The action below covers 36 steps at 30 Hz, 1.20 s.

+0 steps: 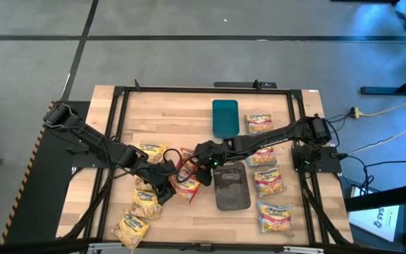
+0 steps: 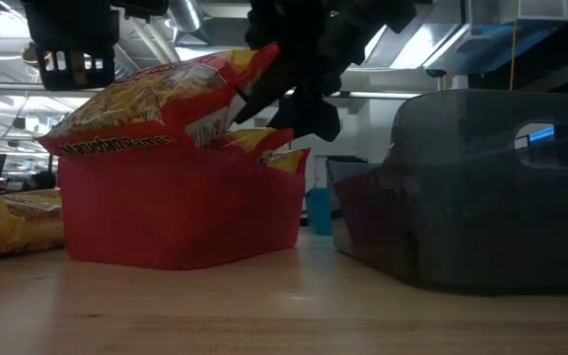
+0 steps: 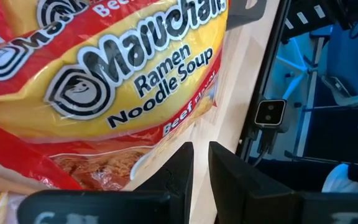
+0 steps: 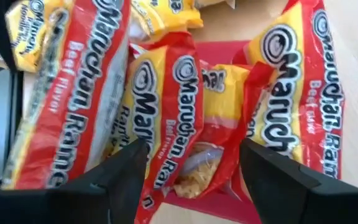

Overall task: Sort Maruchan noodles
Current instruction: Put the red bag into the red bin

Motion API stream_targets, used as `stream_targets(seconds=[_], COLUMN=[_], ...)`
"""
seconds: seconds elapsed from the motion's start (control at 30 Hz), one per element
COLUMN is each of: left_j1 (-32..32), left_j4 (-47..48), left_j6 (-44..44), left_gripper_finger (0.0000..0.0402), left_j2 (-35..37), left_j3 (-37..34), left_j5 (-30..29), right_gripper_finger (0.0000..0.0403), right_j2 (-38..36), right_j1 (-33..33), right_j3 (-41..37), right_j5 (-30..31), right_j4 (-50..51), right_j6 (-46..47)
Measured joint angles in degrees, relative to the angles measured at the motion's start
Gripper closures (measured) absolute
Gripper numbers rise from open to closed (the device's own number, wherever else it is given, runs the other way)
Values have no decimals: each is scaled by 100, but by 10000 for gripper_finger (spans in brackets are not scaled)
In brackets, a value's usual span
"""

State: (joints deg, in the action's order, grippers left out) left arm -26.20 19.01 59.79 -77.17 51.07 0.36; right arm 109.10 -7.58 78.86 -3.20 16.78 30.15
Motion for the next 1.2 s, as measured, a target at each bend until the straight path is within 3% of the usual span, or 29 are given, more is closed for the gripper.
stream_targets(seconds=[0.53,0.87,1.0,1.2], left_j1=[18,26,26,26], left_j4=[-22,-432,-524,-503], left_j6=[-42,-182,-233,-343], left_gripper_finger=[358,358,368,399], left_j2=[-9,-603,-680,-678], left_j3=[0,2,2,2], left_j5=[-159,41,-169,-326], right_gripper_finger=[150,156,193,286], right_j2=[356,356,356,356], right_j1=[3,-74,-69,-67], right_j3=[-1,-1,-1,-1], right_j5=[-260,-257,-263,-335], right_j4=[-377,-337,-329,-331], right_j6=[256,294,396,409])
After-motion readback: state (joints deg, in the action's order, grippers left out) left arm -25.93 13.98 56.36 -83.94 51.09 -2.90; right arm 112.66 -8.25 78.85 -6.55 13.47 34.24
